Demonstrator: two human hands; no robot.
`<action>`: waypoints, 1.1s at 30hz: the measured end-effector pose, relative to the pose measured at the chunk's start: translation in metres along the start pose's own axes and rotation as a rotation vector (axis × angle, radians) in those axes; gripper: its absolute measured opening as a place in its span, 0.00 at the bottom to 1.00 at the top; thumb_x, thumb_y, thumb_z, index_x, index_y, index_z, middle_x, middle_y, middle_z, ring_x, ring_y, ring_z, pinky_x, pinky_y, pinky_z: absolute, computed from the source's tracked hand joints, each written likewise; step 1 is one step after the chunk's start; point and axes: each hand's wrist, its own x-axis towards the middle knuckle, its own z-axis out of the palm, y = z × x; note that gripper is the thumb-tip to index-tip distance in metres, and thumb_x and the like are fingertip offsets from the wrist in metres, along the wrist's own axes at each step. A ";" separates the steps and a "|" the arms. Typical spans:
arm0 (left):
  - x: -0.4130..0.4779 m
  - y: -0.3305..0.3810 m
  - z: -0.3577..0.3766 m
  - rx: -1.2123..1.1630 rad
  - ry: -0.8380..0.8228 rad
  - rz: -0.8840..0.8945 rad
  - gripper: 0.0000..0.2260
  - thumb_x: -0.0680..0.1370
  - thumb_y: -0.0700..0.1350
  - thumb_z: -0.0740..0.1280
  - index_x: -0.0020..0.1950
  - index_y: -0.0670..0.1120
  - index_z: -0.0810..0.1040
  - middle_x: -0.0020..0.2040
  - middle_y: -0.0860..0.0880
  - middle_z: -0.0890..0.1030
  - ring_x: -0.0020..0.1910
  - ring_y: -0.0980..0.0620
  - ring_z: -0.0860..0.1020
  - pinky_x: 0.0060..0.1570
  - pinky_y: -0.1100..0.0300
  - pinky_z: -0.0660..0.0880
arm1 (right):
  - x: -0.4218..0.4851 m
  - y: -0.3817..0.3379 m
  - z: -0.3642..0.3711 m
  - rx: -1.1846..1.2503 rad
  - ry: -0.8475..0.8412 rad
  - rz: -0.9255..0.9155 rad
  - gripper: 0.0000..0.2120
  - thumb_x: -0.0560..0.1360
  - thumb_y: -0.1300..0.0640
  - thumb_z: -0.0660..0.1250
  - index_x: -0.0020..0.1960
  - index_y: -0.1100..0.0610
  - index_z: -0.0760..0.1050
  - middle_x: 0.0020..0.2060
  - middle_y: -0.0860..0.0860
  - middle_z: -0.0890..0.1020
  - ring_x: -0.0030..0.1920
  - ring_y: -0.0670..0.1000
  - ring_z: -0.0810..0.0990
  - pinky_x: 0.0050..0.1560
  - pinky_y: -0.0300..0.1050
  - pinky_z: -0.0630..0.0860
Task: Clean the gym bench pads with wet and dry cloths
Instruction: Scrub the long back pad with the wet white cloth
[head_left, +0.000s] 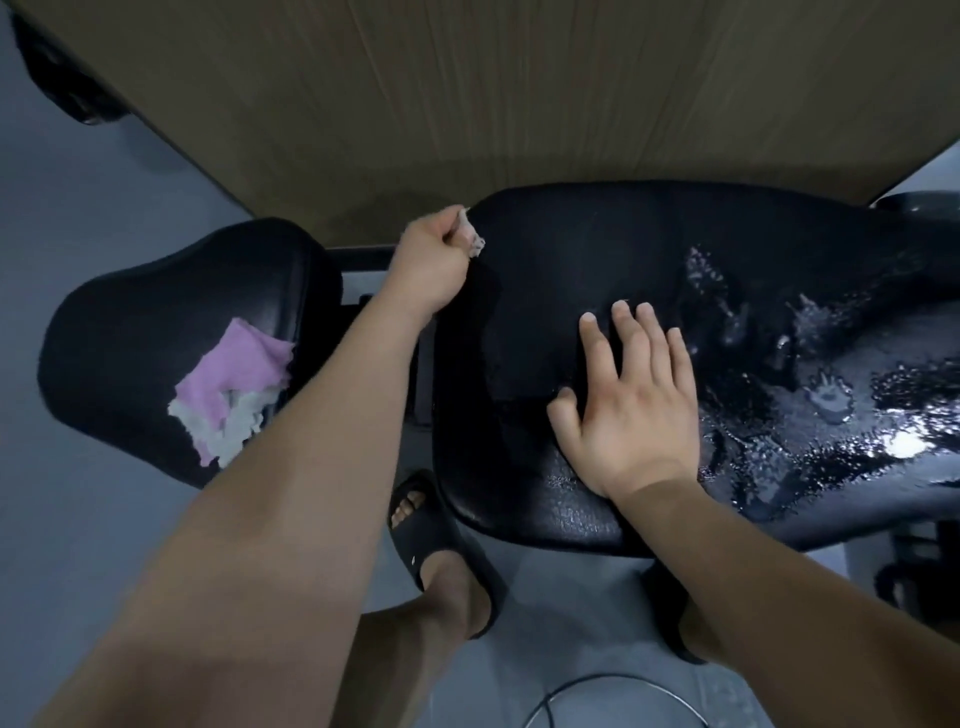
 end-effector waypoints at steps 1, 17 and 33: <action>0.011 0.006 -0.001 0.023 -0.027 0.014 0.14 0.86 0.46 0.58 0.45 0.43 0.76 0.39 0.55 0.76 0.38 0.62 0.72 0.48 0.64 0.70 | 0.001 0.000 0.000 -0.001 0.000 0.001 0.35 0.75 0.43 0.59 0.79 0.56 0.64 0.78 0.60 0.64 0.81 0.59 0.55 0.81 0.59 0.49; -0.001 -0.002 0.005 -0.092 0.009 -0.093 0.18 0.86 0.52 0.56 0.74 0.54 0.74 0.65 0.55 0.79 0.64 0.55 0.76 0.71 0.55 0.71 | 0.003 0.001 0.003 -0.005 0.020 -0.009 0.34 0.75 0.43 0.59 0.78 0.57 0.65 0.77 0.61 0.65 0.81 0.60 0.55 0.81 0.59 0.49; -0.174 -0.063 0.033 -0.252 0.200 -0.116 0.18 0.85 0.54 0.59 0.76 0.59 0.71 0.60 0.62 0.82 0.62 0.66 0.77 0.63 0.69 0.69 | -0.001 0.000 -0.004 0.036 -0.017 -0.036 0.33 0.77 0.44 0.54 0.79 0.57 0.62 0.79 0.61 0.62 0.81 0.60 0.53 0.80 0.60 0.48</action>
